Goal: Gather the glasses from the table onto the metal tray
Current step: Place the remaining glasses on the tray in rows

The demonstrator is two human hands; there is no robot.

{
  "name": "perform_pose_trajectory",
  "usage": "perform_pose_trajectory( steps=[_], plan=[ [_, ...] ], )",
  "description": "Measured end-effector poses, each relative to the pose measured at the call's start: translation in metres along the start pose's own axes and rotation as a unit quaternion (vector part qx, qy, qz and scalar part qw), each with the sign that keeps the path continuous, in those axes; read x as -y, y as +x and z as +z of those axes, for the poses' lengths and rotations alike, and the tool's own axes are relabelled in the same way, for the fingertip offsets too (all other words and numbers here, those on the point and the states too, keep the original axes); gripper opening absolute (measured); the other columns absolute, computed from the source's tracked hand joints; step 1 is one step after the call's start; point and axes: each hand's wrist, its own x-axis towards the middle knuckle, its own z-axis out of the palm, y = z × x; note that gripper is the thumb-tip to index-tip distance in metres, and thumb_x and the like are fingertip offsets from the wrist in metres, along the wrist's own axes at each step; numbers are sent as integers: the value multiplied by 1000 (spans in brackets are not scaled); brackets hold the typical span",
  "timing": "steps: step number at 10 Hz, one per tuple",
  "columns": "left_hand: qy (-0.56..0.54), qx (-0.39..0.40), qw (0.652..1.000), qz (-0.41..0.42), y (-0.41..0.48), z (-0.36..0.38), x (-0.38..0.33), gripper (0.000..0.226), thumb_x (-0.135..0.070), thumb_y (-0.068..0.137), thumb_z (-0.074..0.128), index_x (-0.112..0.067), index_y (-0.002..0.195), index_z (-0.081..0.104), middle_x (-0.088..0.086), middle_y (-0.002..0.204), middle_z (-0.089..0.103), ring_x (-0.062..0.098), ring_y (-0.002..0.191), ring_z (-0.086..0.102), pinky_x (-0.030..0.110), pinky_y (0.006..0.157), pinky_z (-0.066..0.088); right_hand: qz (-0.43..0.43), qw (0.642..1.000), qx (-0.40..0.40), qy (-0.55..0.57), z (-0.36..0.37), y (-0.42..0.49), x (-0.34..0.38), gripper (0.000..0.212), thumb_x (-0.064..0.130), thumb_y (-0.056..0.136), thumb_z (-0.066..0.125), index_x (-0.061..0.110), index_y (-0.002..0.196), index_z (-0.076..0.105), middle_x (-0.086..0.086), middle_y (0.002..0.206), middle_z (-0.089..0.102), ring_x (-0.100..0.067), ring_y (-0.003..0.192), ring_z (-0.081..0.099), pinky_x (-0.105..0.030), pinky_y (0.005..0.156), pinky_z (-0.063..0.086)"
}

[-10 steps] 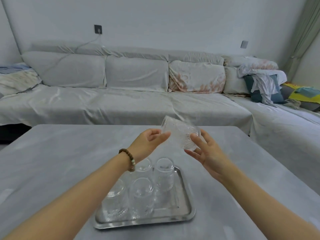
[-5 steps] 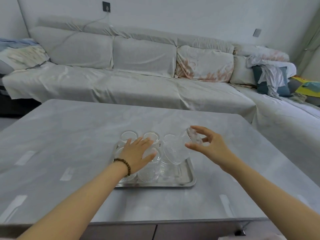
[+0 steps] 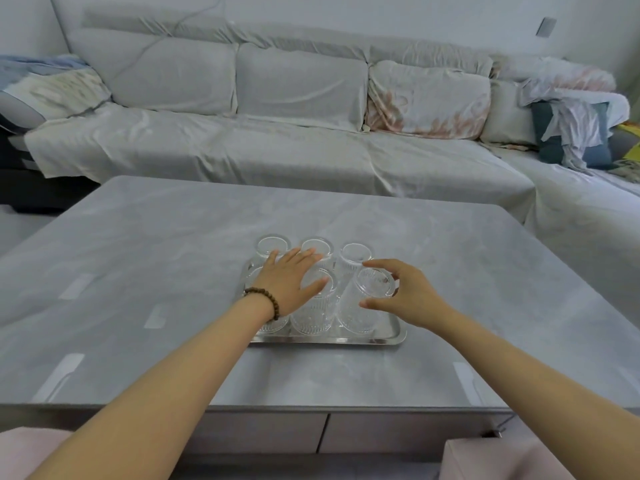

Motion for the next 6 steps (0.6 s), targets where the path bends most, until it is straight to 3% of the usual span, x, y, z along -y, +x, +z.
perform_pose_trajectory(
  steps=[2, 3, 6],
  plan=[
    [9, -1, 1000, 1, 0, 0, 0, 63, -58, 90, 22, -30, 146, 16, -8, 158, 12, 14, 145, 7, 44, 118, -1, -11, 999, 12, -32, 11, 5, -3, 65, 36, 63, 85, 31, 122, 59, 12, 129, 58, -6, 114, 52, -20, 96, 38],
    [9, -1, 1000, 3, 0, 0, 0, 63, -58, 90, 22, -30, 146, 16, -8, 158, 12, 13, 145, 7, 43, 117, -2, -10, 999, 8, -32, 16, 8, -3, 65, 38, 63, 84, 32, 122, 60, 10, 131, 57, -11, 121, 51, -31, 104, 40],
    [1, -3, 1000, -1, 2, 0, 1, 63, -58, 90, 24, -30, 146, 16, -8, 158, 13, 14, 145, 8, 42, 117, -1, -23, 1000, -14, -13, 23, 8, -8, 63, 36, 67, 82, 28, 124, 57, 5, 132, 56, -16, 123, 49, -36, 105, 39]
  ],
)
